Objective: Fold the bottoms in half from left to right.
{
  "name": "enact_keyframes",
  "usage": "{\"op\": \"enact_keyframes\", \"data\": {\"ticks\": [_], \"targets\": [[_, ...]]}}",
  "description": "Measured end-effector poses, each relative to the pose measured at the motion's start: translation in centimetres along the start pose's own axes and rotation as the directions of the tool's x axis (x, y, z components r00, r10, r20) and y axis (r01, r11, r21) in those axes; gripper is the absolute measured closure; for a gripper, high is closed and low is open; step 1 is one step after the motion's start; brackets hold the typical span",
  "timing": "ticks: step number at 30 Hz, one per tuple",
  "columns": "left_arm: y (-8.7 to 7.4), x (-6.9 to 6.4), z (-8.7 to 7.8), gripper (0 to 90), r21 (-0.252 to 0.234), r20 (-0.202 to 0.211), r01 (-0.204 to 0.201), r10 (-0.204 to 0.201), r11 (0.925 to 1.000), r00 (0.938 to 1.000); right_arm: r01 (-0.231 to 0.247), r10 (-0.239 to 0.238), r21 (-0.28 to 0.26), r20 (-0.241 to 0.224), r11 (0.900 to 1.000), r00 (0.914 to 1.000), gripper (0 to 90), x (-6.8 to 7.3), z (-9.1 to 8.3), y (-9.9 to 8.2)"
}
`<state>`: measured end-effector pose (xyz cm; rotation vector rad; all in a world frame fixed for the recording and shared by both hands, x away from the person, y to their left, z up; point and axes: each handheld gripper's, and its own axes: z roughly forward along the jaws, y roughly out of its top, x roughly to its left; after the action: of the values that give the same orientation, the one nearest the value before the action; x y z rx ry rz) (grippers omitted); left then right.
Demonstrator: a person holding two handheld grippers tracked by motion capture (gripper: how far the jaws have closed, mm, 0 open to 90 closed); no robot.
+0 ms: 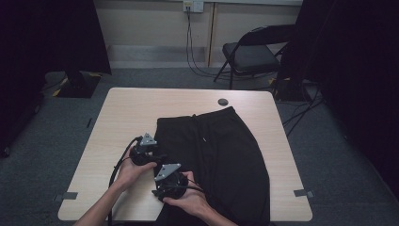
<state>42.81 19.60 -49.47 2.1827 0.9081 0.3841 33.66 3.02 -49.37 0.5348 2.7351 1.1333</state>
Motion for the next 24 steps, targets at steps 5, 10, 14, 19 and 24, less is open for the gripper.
{"op": "enact_keyframes", "data": {"ticks": [5,10,14,19,24], "targets": [[0.0,0.2,-0.1,42.5,0.011,0.001,0.026,-0.026,0.9996,0.9997,0.035,-0.035,-0.006,0.013,0.9994,0.9993,47.1,0.4,-0.1,-0.3],[-0.2,0.9,-0.4,40.5,0.015,0.009,0.078,-0.078,0.9968,0.9969,0.003,-0.002,-0.017,0.054,0.9999,0.9985,67.8,-0.7,-0.7,-0.9],[-0.1,1.2,-0.6,36.7,0.024,0.006,0.106,-0.106,0.994,0.9943,-0.012,0.014,-0.032,0.071,0.9994,0.9974,78.0,-1.1,-0.9,-1.2],[0.3,2.5,-1.8,34.5,-0.052,-0.024,0.158,-0.16,0.986,0.9869,-0.023,0.026,-0.037,0.084,0.999,0.9961,86.9,-1.2,-0.9,-1.2],[0.5,4.2,-1.0,34.1,-0.085,-0.042,0.213,-0.217,0.9734,0.9752,-0.011,0.012,-0.029,0.052,0.9995,0.9986,87.4,-0.7,-0.9,-1.1]]}}
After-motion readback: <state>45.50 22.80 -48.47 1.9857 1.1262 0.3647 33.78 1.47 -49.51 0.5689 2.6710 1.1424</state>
